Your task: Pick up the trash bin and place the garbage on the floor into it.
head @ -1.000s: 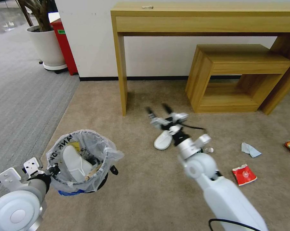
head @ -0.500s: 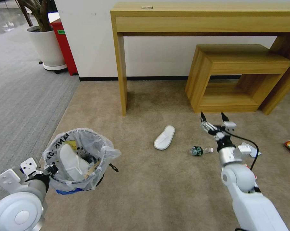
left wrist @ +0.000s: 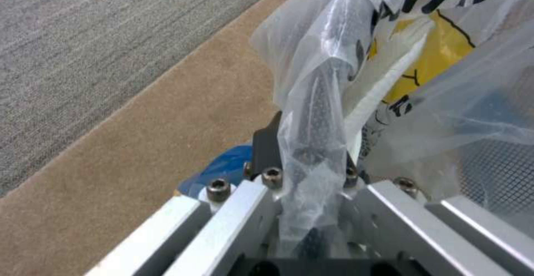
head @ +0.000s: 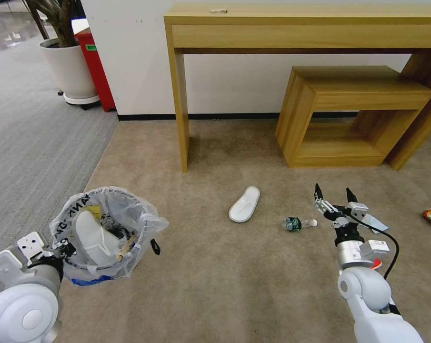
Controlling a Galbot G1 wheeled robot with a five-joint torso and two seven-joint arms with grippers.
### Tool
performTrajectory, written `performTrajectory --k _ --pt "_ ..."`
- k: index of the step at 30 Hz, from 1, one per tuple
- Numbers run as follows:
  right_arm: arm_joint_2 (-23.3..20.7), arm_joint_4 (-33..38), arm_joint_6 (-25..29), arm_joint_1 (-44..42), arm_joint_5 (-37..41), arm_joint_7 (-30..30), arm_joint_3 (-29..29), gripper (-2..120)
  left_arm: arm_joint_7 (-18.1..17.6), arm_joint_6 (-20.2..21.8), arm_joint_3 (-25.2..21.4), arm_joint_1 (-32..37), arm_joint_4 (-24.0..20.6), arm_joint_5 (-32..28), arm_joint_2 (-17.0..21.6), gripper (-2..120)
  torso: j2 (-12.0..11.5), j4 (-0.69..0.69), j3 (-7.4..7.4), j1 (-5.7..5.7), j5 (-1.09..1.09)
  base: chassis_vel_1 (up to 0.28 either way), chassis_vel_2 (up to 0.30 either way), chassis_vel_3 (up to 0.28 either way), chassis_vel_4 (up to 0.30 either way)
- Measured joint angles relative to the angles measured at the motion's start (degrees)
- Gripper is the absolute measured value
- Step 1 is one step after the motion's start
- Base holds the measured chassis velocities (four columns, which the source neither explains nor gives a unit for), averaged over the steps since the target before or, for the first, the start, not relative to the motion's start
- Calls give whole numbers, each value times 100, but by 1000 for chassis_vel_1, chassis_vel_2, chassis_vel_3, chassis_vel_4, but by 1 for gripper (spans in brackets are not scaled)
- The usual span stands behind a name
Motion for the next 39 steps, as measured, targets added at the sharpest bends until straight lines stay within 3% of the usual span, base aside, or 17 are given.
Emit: performTrajectory --k 14,39 --pt "59 -49 137 16 0 -99 -32 100 14 0 15 30 -6 36 -61 0 0 0 0 0 0 -52 53 51 -39" --pt "52 -61 243 101 -38 54 -129 100 28 -4 57 119 -60 176 -154 0 0 -1 2 1 0 -201 196 192 -199"
